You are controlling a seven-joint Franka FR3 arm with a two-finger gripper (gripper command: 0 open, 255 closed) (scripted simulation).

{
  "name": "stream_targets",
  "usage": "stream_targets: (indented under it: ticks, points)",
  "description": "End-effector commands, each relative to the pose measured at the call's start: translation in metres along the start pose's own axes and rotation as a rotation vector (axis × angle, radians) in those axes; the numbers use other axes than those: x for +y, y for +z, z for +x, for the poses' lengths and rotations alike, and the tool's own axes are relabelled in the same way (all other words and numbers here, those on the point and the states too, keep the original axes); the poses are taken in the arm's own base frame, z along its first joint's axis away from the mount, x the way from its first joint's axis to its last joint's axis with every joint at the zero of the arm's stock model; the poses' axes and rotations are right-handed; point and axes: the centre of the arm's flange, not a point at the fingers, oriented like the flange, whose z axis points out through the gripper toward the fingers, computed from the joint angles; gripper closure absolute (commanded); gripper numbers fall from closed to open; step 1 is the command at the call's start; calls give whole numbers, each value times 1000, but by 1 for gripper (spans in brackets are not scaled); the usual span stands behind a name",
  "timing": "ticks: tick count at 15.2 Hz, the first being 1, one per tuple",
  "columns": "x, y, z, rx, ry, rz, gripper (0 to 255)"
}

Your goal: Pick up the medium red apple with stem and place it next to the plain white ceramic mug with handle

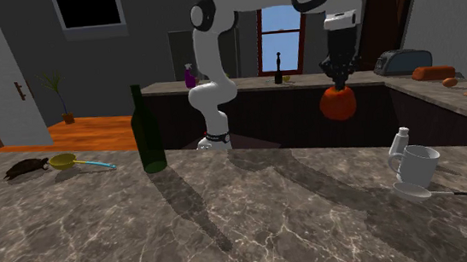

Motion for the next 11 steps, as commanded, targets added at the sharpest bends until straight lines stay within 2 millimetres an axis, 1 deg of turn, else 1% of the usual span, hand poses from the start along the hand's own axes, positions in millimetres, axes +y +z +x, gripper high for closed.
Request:
stream_targets:
  ticks: [1, 3, 11]
  points:
    - [-25, 0, 11, 0, 1, 1, 255]
    - [-49, 3, 23, 0, 1, 1, 255]
    - [-45, 45, 22, 0, 1, 1, 255]
